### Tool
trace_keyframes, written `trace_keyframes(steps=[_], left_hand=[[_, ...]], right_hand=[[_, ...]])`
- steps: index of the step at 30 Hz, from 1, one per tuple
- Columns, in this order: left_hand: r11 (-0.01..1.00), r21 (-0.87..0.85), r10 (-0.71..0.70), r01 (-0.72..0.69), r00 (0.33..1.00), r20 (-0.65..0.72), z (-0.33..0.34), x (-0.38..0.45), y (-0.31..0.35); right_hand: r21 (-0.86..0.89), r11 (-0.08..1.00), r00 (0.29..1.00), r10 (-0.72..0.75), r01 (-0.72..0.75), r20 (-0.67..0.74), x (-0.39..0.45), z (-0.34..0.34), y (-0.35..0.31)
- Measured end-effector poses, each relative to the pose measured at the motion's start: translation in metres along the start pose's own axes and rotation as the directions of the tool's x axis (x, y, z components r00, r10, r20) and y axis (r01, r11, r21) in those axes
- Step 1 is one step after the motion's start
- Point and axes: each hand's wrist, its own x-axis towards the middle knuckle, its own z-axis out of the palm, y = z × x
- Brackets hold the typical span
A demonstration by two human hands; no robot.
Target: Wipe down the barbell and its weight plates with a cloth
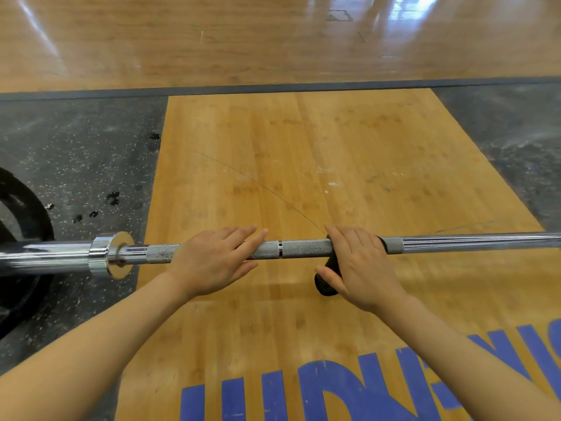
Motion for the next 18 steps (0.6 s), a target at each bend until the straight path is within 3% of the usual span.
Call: trace_keyframes(steps=[18], left_hand=[[0.993,-0.086,-0.062,0.079,0.981,0.185,-0.004,0.025,-0.023]], right_hand=[[-0.023,0.998,0.995,0.055,-0.057,-0.079,0.030,0.021,-0.041]])
